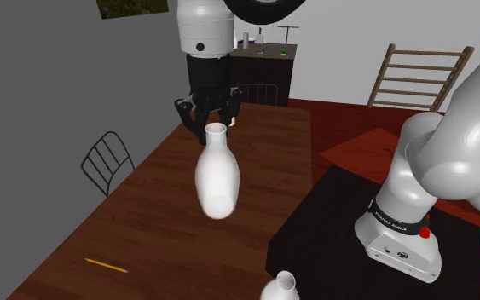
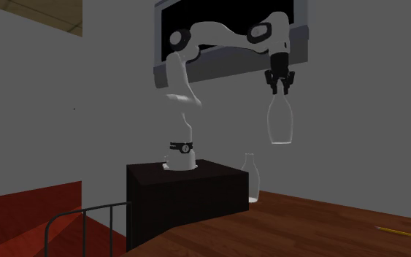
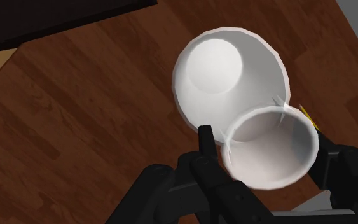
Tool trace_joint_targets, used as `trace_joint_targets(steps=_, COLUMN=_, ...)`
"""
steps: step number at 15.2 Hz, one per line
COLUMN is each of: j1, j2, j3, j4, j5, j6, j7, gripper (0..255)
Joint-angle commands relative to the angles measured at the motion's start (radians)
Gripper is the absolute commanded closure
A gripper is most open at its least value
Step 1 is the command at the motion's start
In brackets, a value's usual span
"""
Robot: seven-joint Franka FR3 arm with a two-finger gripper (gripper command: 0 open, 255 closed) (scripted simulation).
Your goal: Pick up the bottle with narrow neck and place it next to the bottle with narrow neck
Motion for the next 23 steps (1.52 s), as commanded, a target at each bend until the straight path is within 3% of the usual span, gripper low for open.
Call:
trace_joint_targets(steps=1, j1=0.020, j2=0.022, j3=0.037, j4=0.026, j5=-0.001, j6=-0.001, j7=0.060, gripper=255)
trace_joint_targets(steps=7, j1=0.070, j2=0.140, j3=0.136, j4=0.149, j5=-0.042, j6=-0.007, j7=0.226, gripper=255)
trace_joint_targets(steps=23, j1=0.075, j2=0.183, j3=0.145, j4=-0.025, j5=-0.059, j6=0.206, j7=0.238, gripper=255)
